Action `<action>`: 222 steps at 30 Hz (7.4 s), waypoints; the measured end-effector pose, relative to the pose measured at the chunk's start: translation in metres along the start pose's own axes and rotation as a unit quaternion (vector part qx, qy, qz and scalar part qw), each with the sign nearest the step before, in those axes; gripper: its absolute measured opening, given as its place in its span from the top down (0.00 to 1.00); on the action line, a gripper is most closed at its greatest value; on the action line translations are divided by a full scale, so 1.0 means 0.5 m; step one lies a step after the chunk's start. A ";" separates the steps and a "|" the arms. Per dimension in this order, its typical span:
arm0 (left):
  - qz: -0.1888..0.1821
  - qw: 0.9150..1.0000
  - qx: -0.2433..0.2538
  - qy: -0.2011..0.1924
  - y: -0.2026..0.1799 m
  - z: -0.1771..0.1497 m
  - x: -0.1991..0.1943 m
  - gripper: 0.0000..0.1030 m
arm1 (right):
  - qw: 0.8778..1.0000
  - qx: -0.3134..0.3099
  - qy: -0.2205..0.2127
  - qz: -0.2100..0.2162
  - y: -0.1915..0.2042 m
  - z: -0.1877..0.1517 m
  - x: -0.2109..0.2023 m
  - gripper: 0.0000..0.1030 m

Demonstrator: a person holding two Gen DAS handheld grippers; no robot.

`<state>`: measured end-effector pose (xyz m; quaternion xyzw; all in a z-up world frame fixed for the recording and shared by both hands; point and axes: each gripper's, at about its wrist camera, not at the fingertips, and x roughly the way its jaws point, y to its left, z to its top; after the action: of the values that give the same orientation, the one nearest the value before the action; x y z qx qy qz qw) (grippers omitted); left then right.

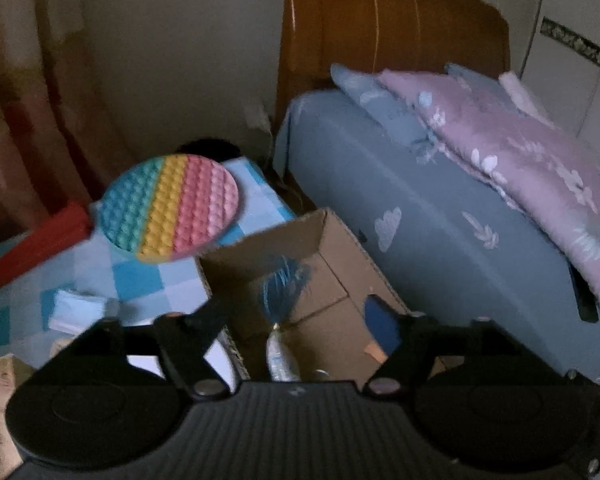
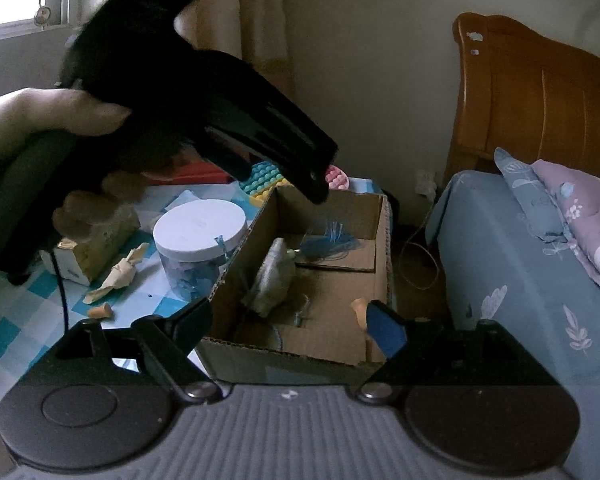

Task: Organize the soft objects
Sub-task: 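Carry both items over the cardboard box and open both tools to drop them, then withdraw both tools from the cardboard box back over the table, then grasp the black hair tie with left tool while right tool grasps another orange earplug, then carry hair tie and earplug over the cardboard box and release both, then withdraw both tools from the box back over the table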

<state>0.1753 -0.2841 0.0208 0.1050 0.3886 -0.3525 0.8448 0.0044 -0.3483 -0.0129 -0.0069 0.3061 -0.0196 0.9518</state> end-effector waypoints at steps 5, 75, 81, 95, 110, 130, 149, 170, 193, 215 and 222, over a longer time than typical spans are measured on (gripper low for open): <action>0.016 0.999 0.017 -0.039 0.011 -0.020 -0.067 0.07 | 1.000 0.000 0.002 0.000 0.010 0.001 -0.008 0.09; 0.210 0.963 -0.168 -0.014 0.395 -0.535 -0.211 0.03 | 0.990 -0.090 0.074 0.084 0.383 -0.034 0.229 0.38; 0.212 0.962 -0.171 -0.024 0.411 -0.519 -0.196 0.05 | 0.990 -0.091 0.071 0.086 0.383 -0.034 0.232 0.39; 0.247 0.947 -0.197 -0.059 0.456 -0.505 -0.185 0.42 | 0.990 -0.087 0.068 0.085 0.382 -0.041 0.233 0.22; 0.245 0.947 -0.196 -0.066 0.450 -0.505 -0.191 0.60 | 0.990 -0.092 0.056 0.087 0.384 -0.038 0.226 0.53; 0.234 0.953 -0.184 -0.063 0.411 -0.514 -0.240 0.69 | 0.990 -0.092 0.046 0.092 0.360 -0.016 0.147 0.70; 0.177 0.975 -0.114 -0.071 0.269 -0.461 -0.318 0.69 | 0.996 -0.076 -0.016 0.036 0.217 0.017 0.000 0.70; 0.104 0.992 -0.029 -0.070 0.120 -0.329 -0.258 0.69 | 0.998 -0.053 0.023 -0.030 0.080 0.001 0.047 0.27; -0.017 0.995 0.084 -0.047 -0.036 -0.065 -0.047 0.26 | 0.996 0.002 0.084 -0.027 0.005 0.010 0.075 0.12; 0.081 0.993 0.008 -0.084 0.047 -0.177 -0.259 0.04 | 0.999 -0.007 0.043 -0.011 0.083 0.031 -0.021 0.04; 0.150 0.985 -0.036 -0.081 0.098 -0.280 -0.327 0.04 | 0.999 -0.020 0.035 0.001 0.145 0.030 -0.057 0.00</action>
<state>0.0535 -0.1010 0.0410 0.1026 0.3116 -0.2148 0.9199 -0.0076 -0.2744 0.0142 -0.0248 0.3394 -0.0131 0.9402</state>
